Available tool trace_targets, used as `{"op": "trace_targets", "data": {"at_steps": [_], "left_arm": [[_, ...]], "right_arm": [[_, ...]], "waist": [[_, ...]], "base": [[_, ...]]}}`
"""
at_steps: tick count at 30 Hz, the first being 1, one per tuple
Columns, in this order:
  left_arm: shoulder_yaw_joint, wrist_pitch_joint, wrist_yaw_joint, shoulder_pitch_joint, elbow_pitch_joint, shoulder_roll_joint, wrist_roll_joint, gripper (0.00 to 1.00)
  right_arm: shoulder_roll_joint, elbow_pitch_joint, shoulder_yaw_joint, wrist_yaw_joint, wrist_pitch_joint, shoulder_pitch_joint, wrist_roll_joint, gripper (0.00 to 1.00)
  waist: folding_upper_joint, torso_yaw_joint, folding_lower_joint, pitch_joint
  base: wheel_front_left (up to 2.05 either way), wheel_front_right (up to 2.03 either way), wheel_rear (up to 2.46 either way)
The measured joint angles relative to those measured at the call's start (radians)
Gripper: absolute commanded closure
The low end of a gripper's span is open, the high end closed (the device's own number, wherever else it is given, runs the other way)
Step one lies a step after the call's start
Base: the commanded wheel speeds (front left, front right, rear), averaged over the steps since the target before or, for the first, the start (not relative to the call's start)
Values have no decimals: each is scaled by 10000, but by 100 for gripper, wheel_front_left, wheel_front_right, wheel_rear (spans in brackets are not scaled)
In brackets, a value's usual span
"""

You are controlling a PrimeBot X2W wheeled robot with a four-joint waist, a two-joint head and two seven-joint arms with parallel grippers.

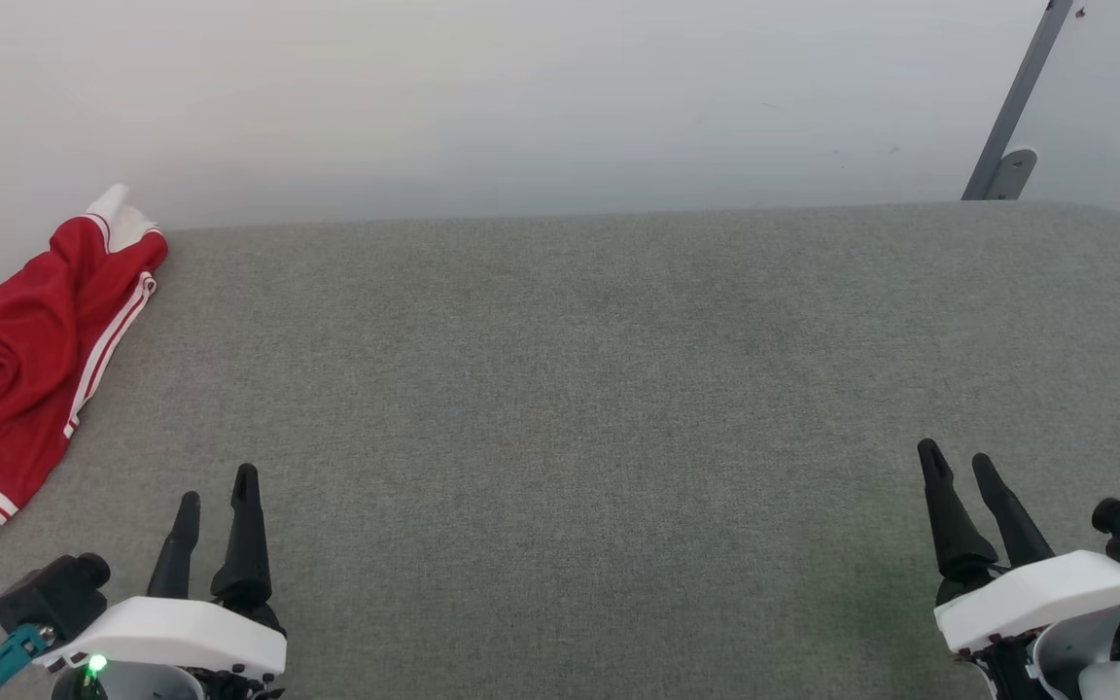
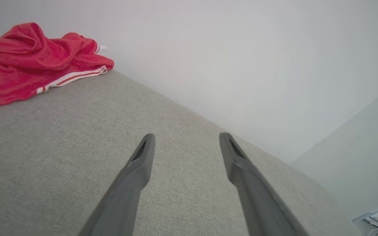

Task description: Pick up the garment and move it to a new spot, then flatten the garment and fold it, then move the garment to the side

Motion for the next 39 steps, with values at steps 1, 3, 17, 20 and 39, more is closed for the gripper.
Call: {"op": "trace_targets", "data": {"at_steps": [1, 3, 17, 20, 39], "left_arm": [[10, -35, -2, 4, -17, -6, 115, 0], [33, -75, -12, 35, -48, -17, 301, 0], [121, -437, -102, 184, -234, -113, 1668, 0], [132, -497, -113, 229, -276, -125, 2008, 0], [186, -871, -148, 399, -458, -130, 3446, 0]], "right_arm": [[-4, -13, 15, 0, -10, 0, -104, 0], [-15, -36, 46, 0, -65, 1, -316, 0], [-211, -98, 268, 8, -359, 0, -1563, 0], [-242, -117, 322, 10, -426, 0, -1791, 0], [-353, -198, 495, 10, -802, -4, -3156, 0]], "waist": [[0, -1, 0, 1], [0, -3, 0, 3], [0, -27, 0, -18], [0, -33, 0, -26], [0, -41, 0, -64]], "base": [[0, 0, 0], [0, 0, 0], [0, 0, 0], [0, 0, 0], [0, 0, 0]]}}
